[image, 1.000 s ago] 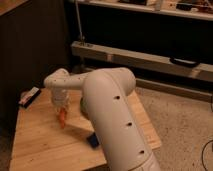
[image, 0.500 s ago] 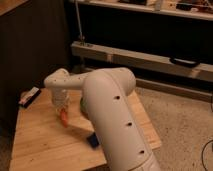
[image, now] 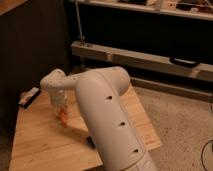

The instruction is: Place the pepper in the ceramic bowl

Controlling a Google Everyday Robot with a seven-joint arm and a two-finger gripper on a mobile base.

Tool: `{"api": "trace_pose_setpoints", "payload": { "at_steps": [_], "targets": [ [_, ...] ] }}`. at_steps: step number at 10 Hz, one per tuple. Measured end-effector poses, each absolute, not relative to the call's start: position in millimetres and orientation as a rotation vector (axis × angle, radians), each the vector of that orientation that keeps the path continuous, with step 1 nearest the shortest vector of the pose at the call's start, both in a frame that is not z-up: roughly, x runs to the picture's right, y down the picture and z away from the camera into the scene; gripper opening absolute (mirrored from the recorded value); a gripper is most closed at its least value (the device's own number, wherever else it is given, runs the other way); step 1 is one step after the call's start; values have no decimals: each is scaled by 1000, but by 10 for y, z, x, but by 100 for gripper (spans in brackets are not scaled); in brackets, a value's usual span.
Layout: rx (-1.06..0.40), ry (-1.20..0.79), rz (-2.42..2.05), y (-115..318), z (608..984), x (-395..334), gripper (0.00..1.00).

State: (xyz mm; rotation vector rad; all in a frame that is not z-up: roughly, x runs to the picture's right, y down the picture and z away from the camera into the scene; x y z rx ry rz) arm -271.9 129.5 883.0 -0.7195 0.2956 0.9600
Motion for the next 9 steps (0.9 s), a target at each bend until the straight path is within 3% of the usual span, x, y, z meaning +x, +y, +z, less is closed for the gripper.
{"api": "trace_pose_setpoints", "payload": {
  "at_steps": [3, 4, 9],
  "targets": [
    [-721, 298, 956, 1298, 8823, -2713, 75],
    [-719, 305, 952, 1310, 8838, -2705, 79],
    [-706, 333, 942, 1377, 8926, -2669, 80]
  ]
}}
